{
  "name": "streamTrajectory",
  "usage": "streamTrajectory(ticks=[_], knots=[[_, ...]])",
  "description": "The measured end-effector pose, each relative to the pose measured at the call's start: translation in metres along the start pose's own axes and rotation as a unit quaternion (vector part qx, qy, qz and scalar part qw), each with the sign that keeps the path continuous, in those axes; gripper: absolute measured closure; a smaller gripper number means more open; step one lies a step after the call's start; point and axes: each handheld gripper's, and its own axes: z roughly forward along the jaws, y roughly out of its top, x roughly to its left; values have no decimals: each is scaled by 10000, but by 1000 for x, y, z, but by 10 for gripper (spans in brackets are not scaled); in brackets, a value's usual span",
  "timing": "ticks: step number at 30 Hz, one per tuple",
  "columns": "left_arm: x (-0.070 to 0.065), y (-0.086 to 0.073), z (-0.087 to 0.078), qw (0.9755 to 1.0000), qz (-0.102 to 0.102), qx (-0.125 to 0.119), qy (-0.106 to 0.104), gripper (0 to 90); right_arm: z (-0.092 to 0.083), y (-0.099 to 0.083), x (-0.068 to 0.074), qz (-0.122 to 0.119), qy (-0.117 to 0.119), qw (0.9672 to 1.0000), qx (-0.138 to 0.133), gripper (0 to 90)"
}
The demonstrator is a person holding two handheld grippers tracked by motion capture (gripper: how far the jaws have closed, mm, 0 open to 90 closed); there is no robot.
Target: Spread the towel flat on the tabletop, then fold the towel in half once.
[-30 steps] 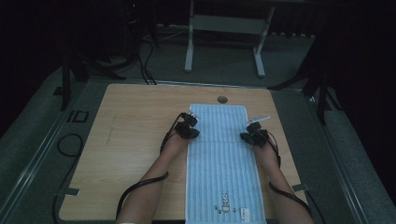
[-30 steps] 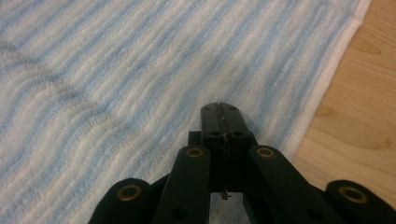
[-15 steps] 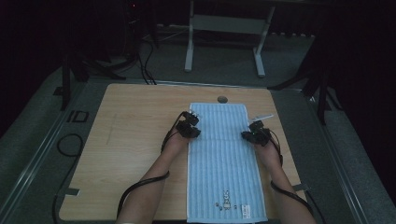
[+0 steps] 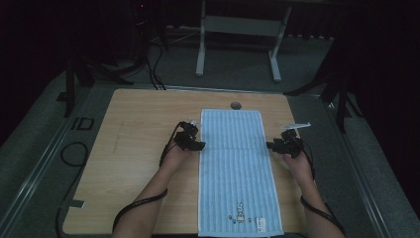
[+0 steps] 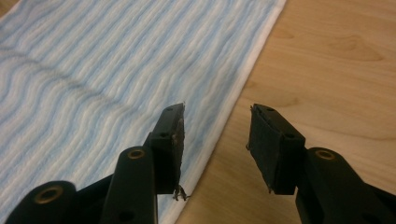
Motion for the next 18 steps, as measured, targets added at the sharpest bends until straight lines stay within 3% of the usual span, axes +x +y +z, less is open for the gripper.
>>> streamTrajectory(ticks=[7,8,10,14,18], knots=[[13,8,9,9993,-367,-29,-70,496,12,15,-1,-54,-175,9997,155,514],[13,9,10,9993,-365,-13,-64,489,17,19,1,-70,-292,9994,188,523],[14,12,12,9995,-316,-22,46,477,21,21,3,-43,-243,9996,142,524],[16,18,19,9994,-339,21,66,477,35,27,8,-171,-288,9991,265,527],[15,20,29,9995,-300,88,75,477,44,29,7,-108,-280,9989,354,543]])
